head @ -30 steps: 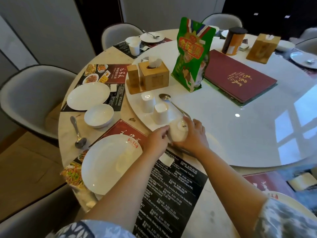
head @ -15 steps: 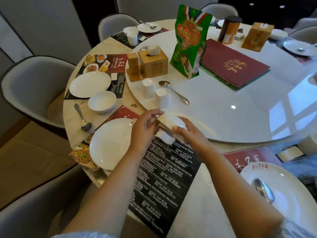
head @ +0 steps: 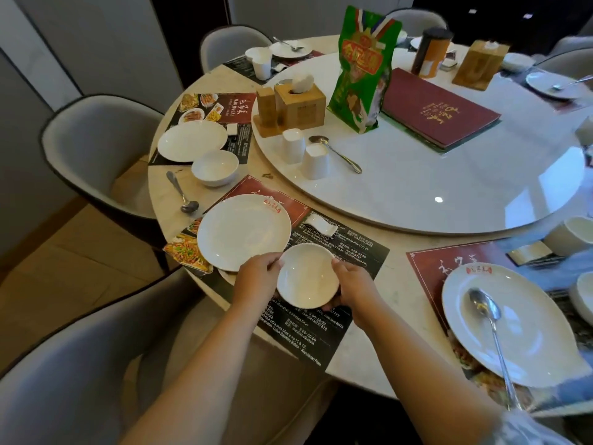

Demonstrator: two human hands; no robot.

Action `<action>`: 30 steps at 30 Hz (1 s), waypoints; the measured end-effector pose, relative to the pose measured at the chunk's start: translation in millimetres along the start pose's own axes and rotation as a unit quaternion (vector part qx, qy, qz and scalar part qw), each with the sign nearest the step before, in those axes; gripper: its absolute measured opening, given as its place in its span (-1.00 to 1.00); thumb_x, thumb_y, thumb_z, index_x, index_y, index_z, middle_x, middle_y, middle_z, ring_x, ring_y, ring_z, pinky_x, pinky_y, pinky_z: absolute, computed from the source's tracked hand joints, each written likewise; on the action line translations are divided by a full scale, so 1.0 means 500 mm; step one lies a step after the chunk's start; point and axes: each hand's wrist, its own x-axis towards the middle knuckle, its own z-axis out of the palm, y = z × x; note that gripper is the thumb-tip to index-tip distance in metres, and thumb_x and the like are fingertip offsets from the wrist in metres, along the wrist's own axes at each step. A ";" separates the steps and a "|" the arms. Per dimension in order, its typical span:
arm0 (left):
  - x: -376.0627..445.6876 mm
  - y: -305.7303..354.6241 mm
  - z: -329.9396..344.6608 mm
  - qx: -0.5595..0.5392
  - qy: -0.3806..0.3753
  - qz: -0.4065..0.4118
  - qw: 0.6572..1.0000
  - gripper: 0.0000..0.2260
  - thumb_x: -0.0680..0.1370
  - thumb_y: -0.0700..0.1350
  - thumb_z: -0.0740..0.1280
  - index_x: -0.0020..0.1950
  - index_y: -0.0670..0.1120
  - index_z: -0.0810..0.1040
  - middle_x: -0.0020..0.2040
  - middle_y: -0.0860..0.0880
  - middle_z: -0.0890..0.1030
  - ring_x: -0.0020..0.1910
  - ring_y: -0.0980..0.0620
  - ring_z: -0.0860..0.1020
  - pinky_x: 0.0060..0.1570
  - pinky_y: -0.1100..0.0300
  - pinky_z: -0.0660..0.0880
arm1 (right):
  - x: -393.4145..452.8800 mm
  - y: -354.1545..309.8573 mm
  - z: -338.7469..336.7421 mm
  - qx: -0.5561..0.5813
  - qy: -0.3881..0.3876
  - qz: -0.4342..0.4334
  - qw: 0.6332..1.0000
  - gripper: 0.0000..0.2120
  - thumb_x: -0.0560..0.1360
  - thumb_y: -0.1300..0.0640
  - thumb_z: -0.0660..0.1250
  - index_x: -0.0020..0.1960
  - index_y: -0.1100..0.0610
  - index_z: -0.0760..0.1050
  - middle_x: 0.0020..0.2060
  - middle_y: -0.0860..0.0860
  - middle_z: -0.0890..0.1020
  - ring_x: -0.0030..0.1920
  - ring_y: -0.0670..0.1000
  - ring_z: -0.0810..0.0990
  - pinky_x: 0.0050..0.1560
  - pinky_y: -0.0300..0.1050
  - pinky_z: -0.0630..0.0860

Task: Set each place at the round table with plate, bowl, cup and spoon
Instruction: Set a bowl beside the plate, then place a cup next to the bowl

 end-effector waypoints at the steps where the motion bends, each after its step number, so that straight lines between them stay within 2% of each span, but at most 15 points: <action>1: -0.003 -0.003 0.002 -0.002 -0.006 -0.012 1.000 -0.74 0.62 -0.08 0.23 0.27 -0.04 0.58 0.13 -0.06 0.63 -0.12 -0.09 0.64 -0.11 0.06 0.63 | 0.001 0.000 0.002 -0.010 0.002 0.008 1.000 -0.62 0.64 -0.01 0.11 0.36 0.15 0.39 -0.18 0.11 0.58 -0.39 0.17 0.60 -0.12 0.17 0.64; 3: -0.004 -0.006 0.005 -0.001 -0.012 -0.024 1.000 -0.73 0.63 -0.08 0.22 0.29 -0.04 0.56 0.14 -0.05 0.62 -0.19 -0.06 0.64 -0.24 0.20 0.61 | 0.002 -0.001 0.005 -0.021 0.012 0.018 1.000 -0.62 0.64 0.00 0.12 0.37 0.15 0.39 -0.19 0.09 0.56 -0.40 0.16 0.60 -0.15 0.14 0.64; 5: -0.005 -0.005 0.008 0.002 -0.015 -0.029 0.999 -0.72 0.63 -0.09 0.21 0.32 -0.05 0.54 0.16 -0.05 0.60 -0.22 -0.04 0.62 -0.46 0.40 0.48 | 0.003 -0.005 0.005 -0.024 0.021 0.023 0.999 -0.63 0.64 0.01 0.13 0.37 0.14 0.40 -0.22 0.07 0.55 -0.43 0.15 0.58 -0.17 0.12 0.63; 7: -0.003 -0.005 0.009 0.011 -0.013 -0.028 0.999 -0.72 0.64 -0.09 0.20 0.32 -0.05 0.53 0.16 -0.05 0.60 -0.28 0.00 0.59 -0.52 0.44 0.42 | 0.007 -0.010 0.003 -0.038 0.027 0.025 0.999 -0.64 0.63 0.01 0.14 0.35 0.13 0.43 -0.25 0.06 0.56 -0.45 0.15 0.59 -0.13 0.12 0.63; 9: -0.005 -0.006 0.006 0.023 -0.012 -0.017 1.000 -0.72 0.63 -0.07 0.21 0.31 -0.03 0.55 0.15 -0.02 0.61 -0.30 0.04 0.60 -0.40 0.40 0.48 | 0.014 -0.013 0.000 -0.057 0.031 0.030 0.997 -0.65 0.63 0.00 0.16 0.34 0.12 0.44 -0.23 0.05 0.54 -0.43 0.15 0.60 -0.16 0.09 0.65; 10: -0.006 -0.008 0.004 0.032 -0.013 -0.002 0.999 -0.73 0.63 -0.06 0.22 0.28 -0.03 0.57 0.14 -0.02 0.63 -0.23 0.04 0.60 -0.26 0.30 0.55 | 0.018 -0.015 -0.002 -0.067 0.032 0.032 0.997 -0.64 0.62 -0.01 0.16 0.34 0.11 0.44 -0.18 0.05 0.53 -0.42 0.16 0.60 -0.18 0.09 0.65; 12: -0.003 -0.014 -0.003 0.083 -0.009 0.033 0.996 -0.74 0.62 -0.01 0.22 0.23 -0.03 0.59 0.11 -0.01 0.63 -0.06 0.07 0.55 -0.07 0.21 0.50 | 0.030 -0.017 -0.010 -0.113 0.032 0.033 0.993 -0.62 0.60 -0.07 0.17 0.34 0.08 0.47 -0.09 0.08 0.55 -0.39 0.14 0.61 -0.21 0.08 0.66; 14: 0.003 -0.014 -0.014 0.127 0.017 0.050 0.990 -0.74 0.62 0.04 0.20 0.20 0.00 0.60 0.10 0.02 0.60 -0.01 0.09 0.50 -0.08 0.22 0.41 | 0.034 -0.030 -0.019 -0.198 0.033 0.021 0.979 -0.60 0.58 -0.16 0.16 0.27 0.05 0.51 -0.15 0.08 0.59 -0.36 0.11 0.61 -0.27 0.01 0.65; 15: 0.009 -0.011 -0.021 0.129 0.031 0.051 0.990 -0.75 0.62 0.04 0.20 0.18 0.01 0.60 0.09 0.04 0.59 -0.03 0.10 0.49 -0.11 0.23 0.39 | 0.036 -0.039 -0.024 -0.249 0.040 0.004 0.968 -0.60 0.58 -0.19 0.14 0.18 0.05 0.56 -0.22 0.06 0.60 -0.32 0.10 0.62 -0.26 0.00 0.63; 17: 0.029 0.001 -0.030 0.106 0.056 0.060 0.991 -0.77 0.62 0.02 0.21 0.13 0.01 0.61 0.06 0.04 0.59 -0.06 0.10 0.51 -0.16 0.24 0.39 | 0.050 -0.063 -0.030 -0.329 0.072 -0.057 0.940 -0.58 0.58 -0.20 0.13 -0.05 0.10 0.58 -0.31 0.03 0.60 -0.27 0.07 0.60 -0.18 -0.02 0.59; 18: 0.044 0.011 -0.032 0.095 0.065 0.068 0.991 -0.79 0.62 0.00 0.21 0.11 0.02 0.61 0.05 0.04 0.59 -0.07 0.09 0.52 -0.18 0.25 0.40 | 0.062 -0.077 -0.031 -0.338 0.090 -0.092 0.932 -0.59 0.58 -0.18 0.14 -0.06 0.11 0.59 -0.29 0.02 0.63 -0.28 0.03 0.58 -0.15 -0.05 0.56; 21: 0.112 0.048 -0.025 0.088 0.074 0.086 0.990 -0.80 0.61 -0.05 0.21 0.13 0.03 0.61 0.08 0.03 0.57 -0.04 0.07 0.52 -0.13 0.25 0.41 | 0.112 -0.138 -0.024 -0.278 0.108 -0.165 0.940 -0.77 0.56 -0.05 0.25 0.06 0.06 0.59 -0.11 -0.01 0.64 -0.27 -0.08 0.53 -0.15 -0.12 0.51; 23: 0.161 0.079 -0.012 0.074 0.074 0.093 0.990 -0.80 0.61 -0.08 0.22 0.14 0.01 0.60 0.13 0.02 0.56 0.03 0.06 0.52 -0.05 0.23 0.42 | 0.164 -0.183 -0.015 -0.253 0.108 -0.209 0.938 -0.79 0.52 0.05 0.31 0.13 0.06 0.57 0.03 0.03 0.60 -0.19 -0.06 0.54 -0.12 -0.17 0.44; 27: 0.259 0.121 0.026 0.064 0.056 0.099 0.991 -0.78 0.59 -0.16 0.24 0.19 -0.06 0.58 0.22 0.00 0.52 0.15 0.01 0.51 0.02 0.22 0.40 | 0.274 -0.270 0.001 -0.300 0.122 -0.298 0.898 -0.60 0.46 0.15 0.38 0.28 0.06 0.44 0.23 0.11 0.43 0.18 0.11 0.48 0.12 -0.09 0.43; 30: 0.317 0.128 0.056 0.078 0.039 0.099 0.991 -0.70 0.59 -0.18 0.22 0.32 -0.08 0.52 0.40 -0.01 0.43 0.34 -0.03 0.43 0.28 0.10 0.39 | 0.345 -0.329 0.009 -0.365 0.107 -0.326 0.866 -0.41 0.44 0.16 0.42 0.41 0.02 0.30 0.38 0.09 0.33 0.29 0.20 0.40 0.25 0.03 0.41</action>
